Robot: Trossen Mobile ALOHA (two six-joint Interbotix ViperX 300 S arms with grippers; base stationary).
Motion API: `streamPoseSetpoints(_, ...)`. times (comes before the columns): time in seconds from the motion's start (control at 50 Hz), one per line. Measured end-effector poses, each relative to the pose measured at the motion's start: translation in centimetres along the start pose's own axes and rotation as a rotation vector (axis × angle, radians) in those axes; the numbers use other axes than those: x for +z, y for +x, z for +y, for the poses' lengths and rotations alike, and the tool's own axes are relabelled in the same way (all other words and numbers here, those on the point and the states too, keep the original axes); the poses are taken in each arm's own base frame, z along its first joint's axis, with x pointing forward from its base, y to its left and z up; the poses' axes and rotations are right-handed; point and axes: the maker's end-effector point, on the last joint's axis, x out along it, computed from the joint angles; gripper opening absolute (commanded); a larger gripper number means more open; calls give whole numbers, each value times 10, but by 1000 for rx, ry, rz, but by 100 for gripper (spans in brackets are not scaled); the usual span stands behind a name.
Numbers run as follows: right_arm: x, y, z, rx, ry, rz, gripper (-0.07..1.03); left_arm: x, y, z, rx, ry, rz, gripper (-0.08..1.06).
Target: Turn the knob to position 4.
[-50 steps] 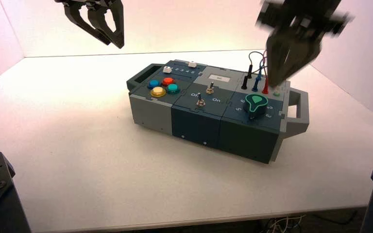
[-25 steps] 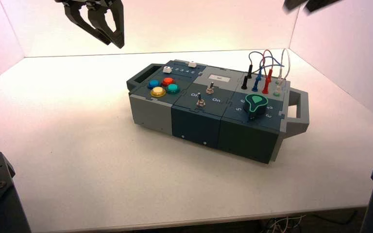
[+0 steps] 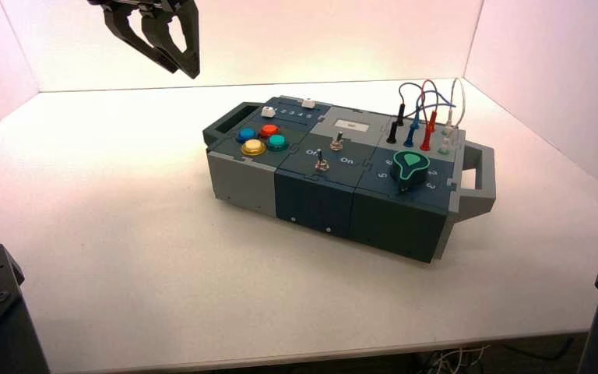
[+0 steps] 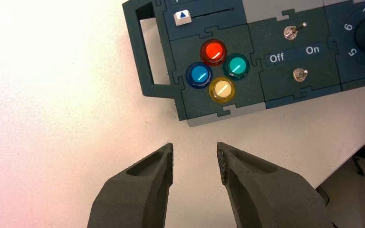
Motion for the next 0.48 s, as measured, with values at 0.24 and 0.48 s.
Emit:
streamPoseSetpoints(0.24, 0, 8, -2, -6, 2, 18, 85, -1, 2, 0, 0, 1, 8, 50)
streamPoseSetpoints(0.48, -8, 18, -4, -6, 20, 28, 85, -1, 2, 0, 0, 1, 9, 50)
